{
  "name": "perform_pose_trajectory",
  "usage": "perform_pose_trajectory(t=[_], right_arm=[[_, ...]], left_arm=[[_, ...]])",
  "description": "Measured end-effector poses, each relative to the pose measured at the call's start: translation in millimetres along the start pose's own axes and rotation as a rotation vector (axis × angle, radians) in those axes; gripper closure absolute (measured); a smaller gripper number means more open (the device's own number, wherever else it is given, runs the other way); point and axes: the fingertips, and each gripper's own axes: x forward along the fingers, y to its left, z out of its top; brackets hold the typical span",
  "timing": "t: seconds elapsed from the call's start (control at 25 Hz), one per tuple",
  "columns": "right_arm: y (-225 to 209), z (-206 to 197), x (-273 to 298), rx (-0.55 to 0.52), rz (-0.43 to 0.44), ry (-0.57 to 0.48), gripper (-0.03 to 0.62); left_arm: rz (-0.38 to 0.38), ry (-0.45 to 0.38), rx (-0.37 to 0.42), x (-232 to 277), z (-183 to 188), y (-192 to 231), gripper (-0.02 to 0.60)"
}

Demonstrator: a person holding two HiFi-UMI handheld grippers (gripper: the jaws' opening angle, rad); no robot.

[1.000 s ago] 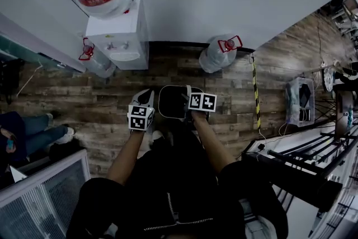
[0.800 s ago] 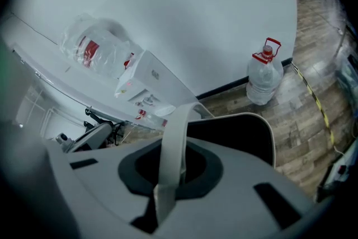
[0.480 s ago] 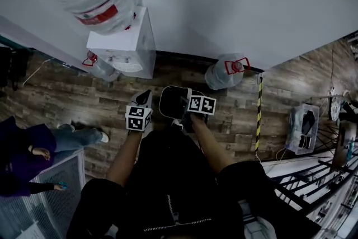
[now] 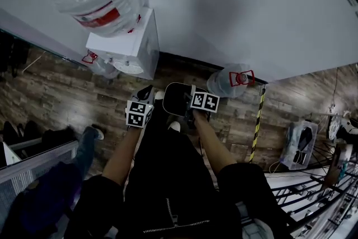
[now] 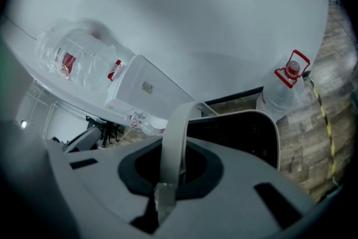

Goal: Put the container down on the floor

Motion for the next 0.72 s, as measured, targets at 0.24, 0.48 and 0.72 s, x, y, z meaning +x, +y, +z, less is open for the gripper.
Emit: perform_pose_trajectory(t=[0.24,0.48,0.72], right_arm=[[-14.9,23.3,37.0,0.004,-0.012,0.008,0.574],[-31.0,39.0,95.3,0.031,-0.008,0.036,0.574],[-43.3,61.4,154.8,0.029,0.021,0.04,0.574]], left_arm=[[-0.031,0.01,0.003,41.4,-6.7,14.2,0.565],[-0.037,0.016,-0.005,81.3,-18.6,37.8,0.565],[-0.038,-0.002,0.002,133.8,-36.6,57.0,0.565]])
